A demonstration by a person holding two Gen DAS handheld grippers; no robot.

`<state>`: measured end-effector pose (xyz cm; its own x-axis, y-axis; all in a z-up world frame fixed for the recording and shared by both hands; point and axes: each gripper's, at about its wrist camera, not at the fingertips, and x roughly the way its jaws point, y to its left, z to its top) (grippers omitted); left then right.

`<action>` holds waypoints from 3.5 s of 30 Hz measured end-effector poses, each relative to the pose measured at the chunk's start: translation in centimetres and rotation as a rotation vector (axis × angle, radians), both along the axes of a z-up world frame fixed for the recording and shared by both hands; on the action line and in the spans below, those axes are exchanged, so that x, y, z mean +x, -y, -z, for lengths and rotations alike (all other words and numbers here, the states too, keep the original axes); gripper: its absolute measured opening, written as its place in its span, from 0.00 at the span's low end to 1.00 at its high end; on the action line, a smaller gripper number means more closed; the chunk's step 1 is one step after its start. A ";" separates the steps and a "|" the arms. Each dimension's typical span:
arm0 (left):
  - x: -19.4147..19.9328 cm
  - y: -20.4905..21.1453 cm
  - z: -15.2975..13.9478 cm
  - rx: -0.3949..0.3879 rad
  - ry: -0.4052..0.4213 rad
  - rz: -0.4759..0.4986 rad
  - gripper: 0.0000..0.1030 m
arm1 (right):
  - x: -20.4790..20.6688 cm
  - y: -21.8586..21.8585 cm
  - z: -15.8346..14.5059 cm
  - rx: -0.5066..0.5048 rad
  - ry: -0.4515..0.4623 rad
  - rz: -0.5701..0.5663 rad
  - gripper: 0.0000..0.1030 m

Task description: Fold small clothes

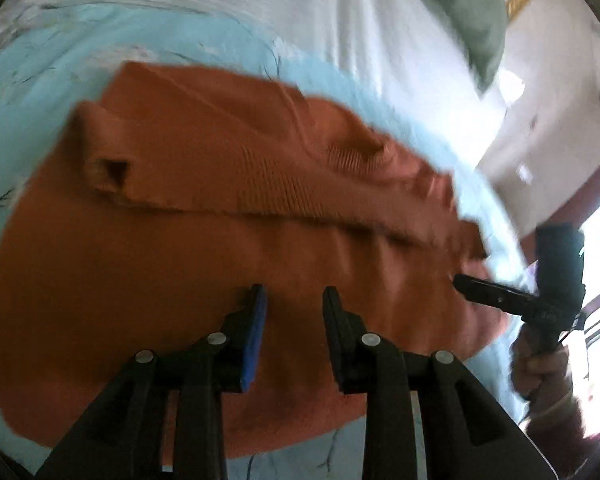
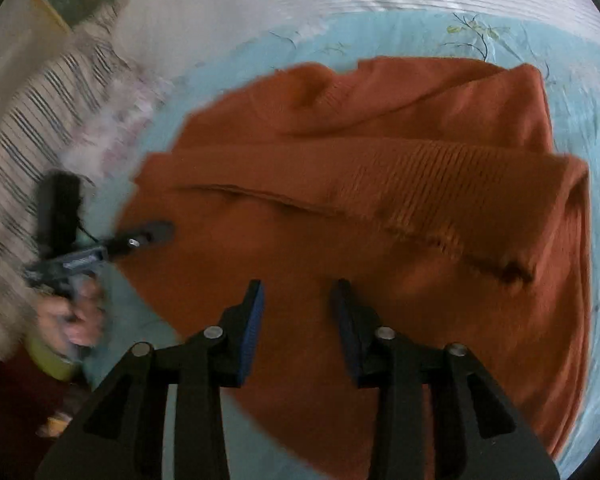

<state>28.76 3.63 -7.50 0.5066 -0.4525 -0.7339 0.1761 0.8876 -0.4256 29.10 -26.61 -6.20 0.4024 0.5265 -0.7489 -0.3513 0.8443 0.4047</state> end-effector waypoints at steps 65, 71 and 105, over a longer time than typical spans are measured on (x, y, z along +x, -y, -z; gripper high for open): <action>-3.7 -5.4 -3.1 -0.237 0.160 -0.458 0.07 | -8.2 6.4 -2.2 0.287 0.056 0.424 0.67; -3.0 5.0 -7.8 -0.037 0.302 -0.175 0.07 | -6.3 7.5 -3.6 0.329 0.050 0.360 0.67; -5.7 22.4 -8.0 0.235 0.460 0.244 0.07 | 4.1 5.5 -7.7 0.202 0.137 0.183 0.14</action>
